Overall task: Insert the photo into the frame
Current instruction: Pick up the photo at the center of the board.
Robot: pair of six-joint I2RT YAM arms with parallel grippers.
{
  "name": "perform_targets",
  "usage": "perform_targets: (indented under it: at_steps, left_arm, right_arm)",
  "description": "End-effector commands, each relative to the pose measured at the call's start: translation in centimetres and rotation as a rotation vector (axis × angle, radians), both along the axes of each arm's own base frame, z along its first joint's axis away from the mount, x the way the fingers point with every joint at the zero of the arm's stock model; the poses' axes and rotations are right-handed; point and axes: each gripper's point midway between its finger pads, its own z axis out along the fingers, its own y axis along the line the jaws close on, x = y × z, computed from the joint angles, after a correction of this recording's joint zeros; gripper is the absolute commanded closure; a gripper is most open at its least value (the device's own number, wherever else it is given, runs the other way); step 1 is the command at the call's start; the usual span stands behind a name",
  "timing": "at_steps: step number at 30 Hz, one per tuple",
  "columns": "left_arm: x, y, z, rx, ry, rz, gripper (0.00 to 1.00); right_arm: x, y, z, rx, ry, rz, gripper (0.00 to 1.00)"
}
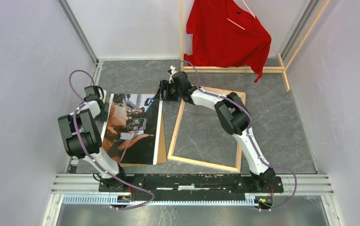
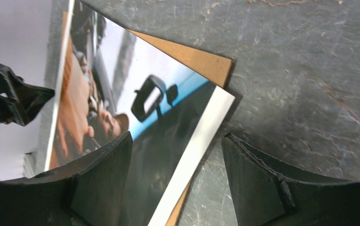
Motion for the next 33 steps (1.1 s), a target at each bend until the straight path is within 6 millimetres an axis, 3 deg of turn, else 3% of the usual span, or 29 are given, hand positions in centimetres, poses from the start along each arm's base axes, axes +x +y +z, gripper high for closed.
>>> perform_targets:
  at_steps: [1,7,22,33]
  left_arm:
    - [0.4,-0.6,-0.9,-0.033,-0.001,-0.053,0.19]
    - [-0.2,-1.3,-2.0,-0.064,0.019,-0.068,0.20]
    - [-0.2,-2.1,-2.6,-0.094,0.029,-0.103,0.20]
    - [-0.1,-2.8,-2.9,-0.105,0.040,-0.121,0.20]
  right_arm:
    - [0.0,1.0,-1.8,0.074,0.064,0.004,0.24]
    - [-0.2,1.9,-0.5,0.153,0.069,0.019,0.29]
    - [-1.3,2.8,6.4,0.285,-0.058,0.071,0.35]
    - [-2.2,4.1,6.9,0.274,-0.108,0.135,0.34]
